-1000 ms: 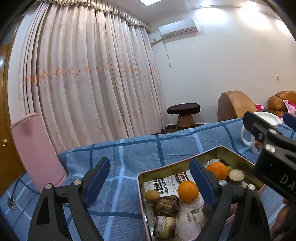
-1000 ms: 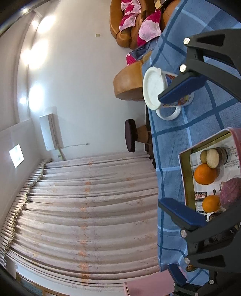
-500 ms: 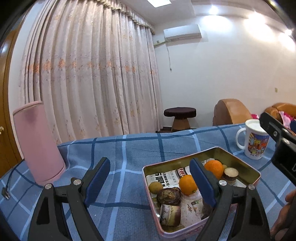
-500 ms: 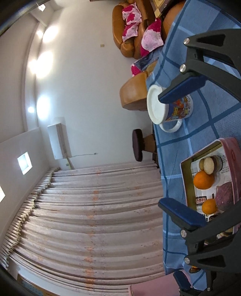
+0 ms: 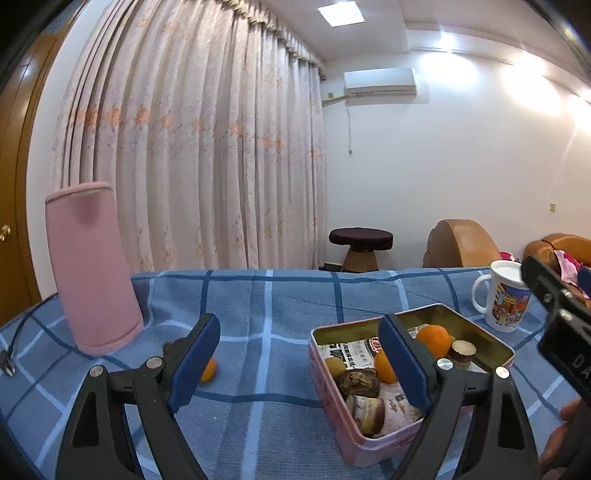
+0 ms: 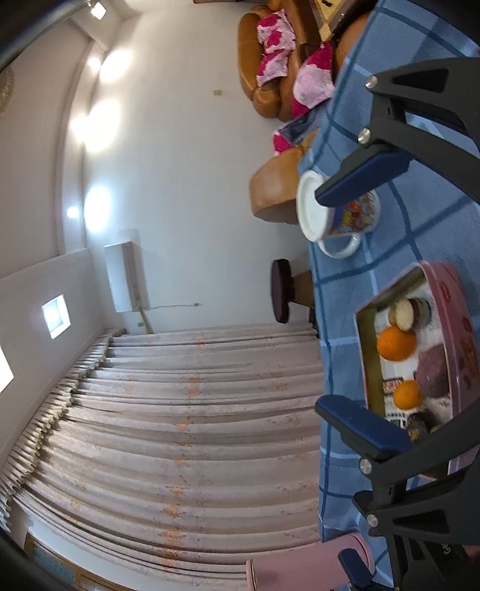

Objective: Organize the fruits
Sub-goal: 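Move both grippers back toward the small orange and passion fruit on the cloth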

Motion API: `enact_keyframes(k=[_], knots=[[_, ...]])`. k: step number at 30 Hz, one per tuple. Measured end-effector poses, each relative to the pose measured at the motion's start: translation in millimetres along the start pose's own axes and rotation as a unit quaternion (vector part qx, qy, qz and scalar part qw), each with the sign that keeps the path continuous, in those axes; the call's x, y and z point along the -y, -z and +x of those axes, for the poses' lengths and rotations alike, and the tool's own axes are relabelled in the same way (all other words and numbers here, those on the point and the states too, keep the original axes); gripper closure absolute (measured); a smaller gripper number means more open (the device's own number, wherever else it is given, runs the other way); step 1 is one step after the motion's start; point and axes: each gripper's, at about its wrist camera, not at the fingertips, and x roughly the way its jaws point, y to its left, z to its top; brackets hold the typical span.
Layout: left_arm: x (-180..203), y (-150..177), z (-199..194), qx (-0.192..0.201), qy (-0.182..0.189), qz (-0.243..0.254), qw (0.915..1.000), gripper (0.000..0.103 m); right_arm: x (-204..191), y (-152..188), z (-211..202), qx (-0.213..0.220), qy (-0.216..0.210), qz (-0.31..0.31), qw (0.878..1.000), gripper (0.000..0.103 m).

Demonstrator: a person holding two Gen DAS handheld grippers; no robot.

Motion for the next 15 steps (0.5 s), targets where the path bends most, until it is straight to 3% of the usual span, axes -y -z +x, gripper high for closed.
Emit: enact_keyframes(k=[9,15], knots=[[-30.9,-5.5,6.1,0.023,-0.040,0.057,0.9973,0.014,-36.2,5.3,10.6,-0.034,-0.010,0.010,0.999,0.000],[-59.9,-6.5,15.5,0.011,-0.052,0.039,0.9978,0.014,-68.4,8.0,16.0,-0.039,-0.028,0.004,0.999,0.000]])
